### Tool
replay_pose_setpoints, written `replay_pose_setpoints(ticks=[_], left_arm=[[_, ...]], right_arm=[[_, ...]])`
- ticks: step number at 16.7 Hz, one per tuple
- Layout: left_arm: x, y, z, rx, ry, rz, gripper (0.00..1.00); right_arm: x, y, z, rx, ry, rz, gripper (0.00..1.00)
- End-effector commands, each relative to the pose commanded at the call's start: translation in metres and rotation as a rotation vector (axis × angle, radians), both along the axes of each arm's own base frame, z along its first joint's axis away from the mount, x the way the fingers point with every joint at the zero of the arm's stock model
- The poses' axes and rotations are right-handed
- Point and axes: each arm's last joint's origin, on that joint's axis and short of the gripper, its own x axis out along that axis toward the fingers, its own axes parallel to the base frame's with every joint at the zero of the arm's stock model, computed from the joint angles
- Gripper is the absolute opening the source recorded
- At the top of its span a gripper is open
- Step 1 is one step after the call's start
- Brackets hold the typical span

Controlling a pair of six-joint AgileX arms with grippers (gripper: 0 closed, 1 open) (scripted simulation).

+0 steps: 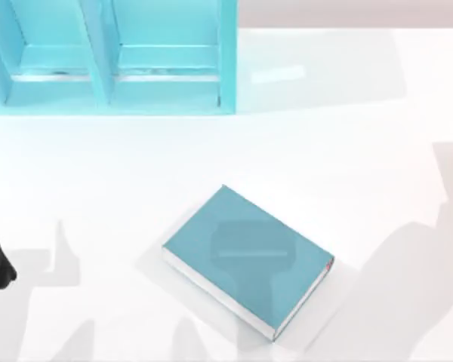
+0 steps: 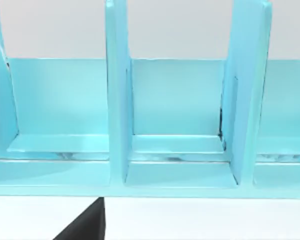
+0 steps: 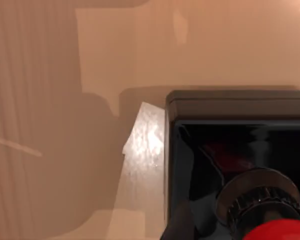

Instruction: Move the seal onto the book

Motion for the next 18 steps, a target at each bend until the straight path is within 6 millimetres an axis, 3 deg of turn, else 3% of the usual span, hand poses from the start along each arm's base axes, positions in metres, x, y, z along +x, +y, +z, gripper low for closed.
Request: replay_pose_setpoints(ticks=[4, 5, 14, 16, 18], left_arm=[[0.0, 0.0, 0.0, 0.0, 0.0, 0.0, 1.0], [0.0, 0.0, 0.0, 0.0, 0.0, 0.0, 1.0], [0.0, 0.0, 0.0, 0.0, 0.0, 0.0, 1.0], [0.0, 0.0, 0.0, 0.0, 0.0, 0.0, 1.0], [0.0, 0.0, 0.0, 0.0, 0.0, 0.0, 1.0]], right_arm=[[0.0, 0.0, 0.0, 0.0, 0.0, 0.0, 0.02], [0.0, 0.0, 0.0, 0.0, 0.0, 0.0, 0.0], [0.0, 0.001, 0.001, -0.001, -0.002, -0.001, 0.0], [0.007, 0.01, 0.012, -0.002, -0.007, -0.003, 0.0], [0.016, 0.031, 0.035, -0.004, -0.014, -0.005, 0.0]])
